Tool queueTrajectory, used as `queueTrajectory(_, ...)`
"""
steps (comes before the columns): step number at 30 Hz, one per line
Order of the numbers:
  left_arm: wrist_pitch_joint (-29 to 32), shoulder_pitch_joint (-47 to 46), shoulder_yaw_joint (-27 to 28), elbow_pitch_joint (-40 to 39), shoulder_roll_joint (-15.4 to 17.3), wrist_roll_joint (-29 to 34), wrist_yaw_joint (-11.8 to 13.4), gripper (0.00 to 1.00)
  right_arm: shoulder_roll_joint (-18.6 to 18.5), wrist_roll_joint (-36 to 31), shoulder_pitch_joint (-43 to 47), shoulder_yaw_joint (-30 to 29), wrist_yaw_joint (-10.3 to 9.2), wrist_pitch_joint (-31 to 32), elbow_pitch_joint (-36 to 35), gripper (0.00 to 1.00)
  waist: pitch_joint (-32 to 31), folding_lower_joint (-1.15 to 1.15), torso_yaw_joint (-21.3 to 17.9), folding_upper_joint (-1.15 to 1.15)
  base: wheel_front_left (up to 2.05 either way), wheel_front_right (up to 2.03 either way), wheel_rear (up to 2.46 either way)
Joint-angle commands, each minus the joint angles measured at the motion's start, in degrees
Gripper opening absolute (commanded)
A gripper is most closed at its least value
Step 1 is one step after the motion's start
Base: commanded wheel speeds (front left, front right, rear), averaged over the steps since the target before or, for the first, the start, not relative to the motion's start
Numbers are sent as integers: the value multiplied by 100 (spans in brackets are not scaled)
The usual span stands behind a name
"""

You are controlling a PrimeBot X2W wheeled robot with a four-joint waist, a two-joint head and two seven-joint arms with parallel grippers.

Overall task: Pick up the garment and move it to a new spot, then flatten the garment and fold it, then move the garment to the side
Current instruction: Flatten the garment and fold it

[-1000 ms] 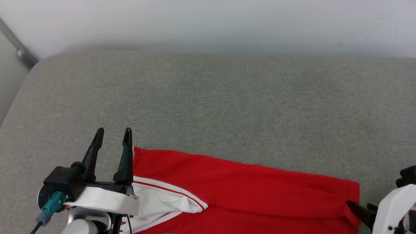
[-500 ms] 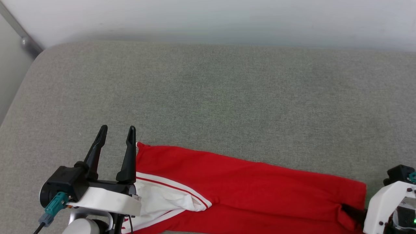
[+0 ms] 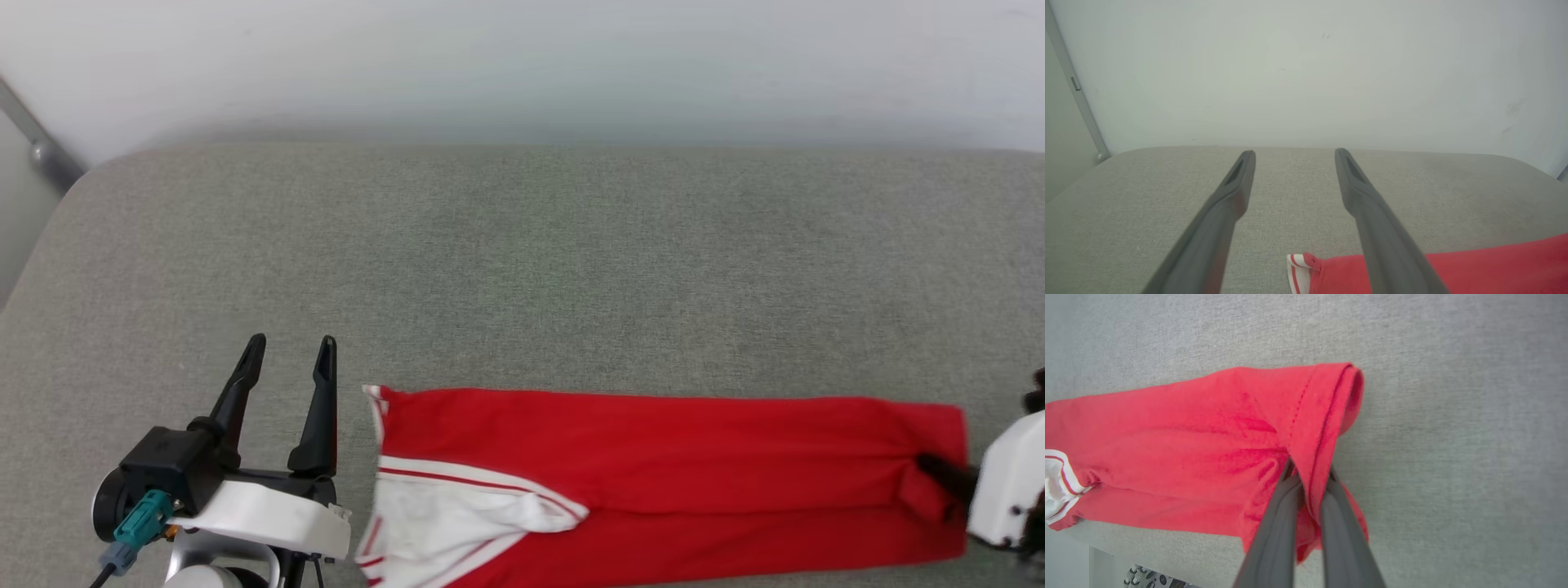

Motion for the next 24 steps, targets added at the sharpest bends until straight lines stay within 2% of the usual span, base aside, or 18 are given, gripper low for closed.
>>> queueTrajectory(1, 27, 21, -4, -37, 8, 27, 27, 100, -86, -66, -114, -148, -3, 23, 46, 0, -8, -1, -32, 0, 0, 0, 0)
queueTrajectory(8, 65, 84, -46, -44, 32, 56, 85, 100, -213, -496, -175, -1274, -4, 355, 41, 0, -40, -1, -94, 0, 0, 0, 0)
queueTrajectory(11, 51, 114, -53, -9, 29, 58, 111, 100, -102, -657, -172, -1657, -4, 605, -64, 0, -72, -1, -112, 0, 0, 0, 0)
queueTrajectory(14, 38, 131, -54, 35, 21, 47, 121, 100, 210, -610, -254, -1858, -3, 973, -169, 0, -98, -1, -141, 0, 0, 0, 0)
queueTrajectory(18, 38, 144, -72, 88, 12, 11, 114, 100, 914, -175, -354, -1895, -3, 1620, -324, 0, -142, -1, -176, 0, 0, 0, 0)
queueTrajectory(21, 40, 130, -89, 114, 16, -10, 91, 100, 1345, 384, -455, -1839, -3, 2021, -391, 0, -157, -1, -183, 0, 0, 0, 0)
queueTrajectory(24, 60, 104, -113, 137, 28, -1, 81, 100, 1522, 1028, -484, -1731, -3, 2284, -320, 0, -176, -1, -168, 0, 0, 0, 0)
